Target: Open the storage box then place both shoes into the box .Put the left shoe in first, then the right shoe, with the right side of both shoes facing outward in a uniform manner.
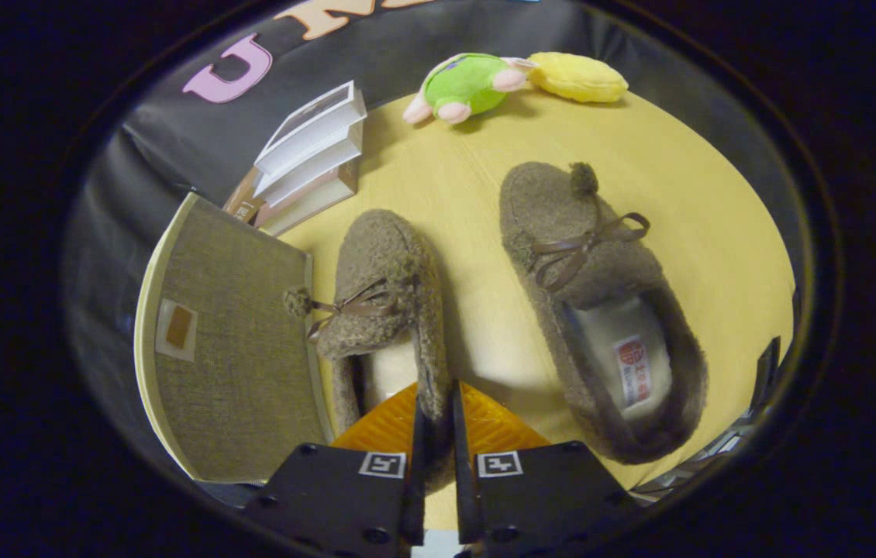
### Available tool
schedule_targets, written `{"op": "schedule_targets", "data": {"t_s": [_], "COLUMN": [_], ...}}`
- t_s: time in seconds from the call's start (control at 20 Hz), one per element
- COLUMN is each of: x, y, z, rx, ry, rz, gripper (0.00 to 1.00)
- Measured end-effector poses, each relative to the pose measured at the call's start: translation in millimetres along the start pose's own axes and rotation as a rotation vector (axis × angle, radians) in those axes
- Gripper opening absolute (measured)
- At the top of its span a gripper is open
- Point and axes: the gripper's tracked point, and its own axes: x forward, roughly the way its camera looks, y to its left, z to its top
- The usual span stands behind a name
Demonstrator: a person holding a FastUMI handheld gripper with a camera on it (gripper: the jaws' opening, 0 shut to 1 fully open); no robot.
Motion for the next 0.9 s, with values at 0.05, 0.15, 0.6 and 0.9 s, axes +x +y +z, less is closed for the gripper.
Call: {"op": "schedule_targets", "data": {"t_s": [0.05,0.15,0.6,0.9], "x": [0,-1,-21,-67], "y": [0,0,37,72], "z": [0,1,20,48], "rx": [0.007,0.019,0.098,0.094], "ry": [0.008,0.010,-0.094,-0.181], "rz": [0.005,0.008,0.128,0.164], "gripper": [0.11,0.04,0.03,0.03]}}
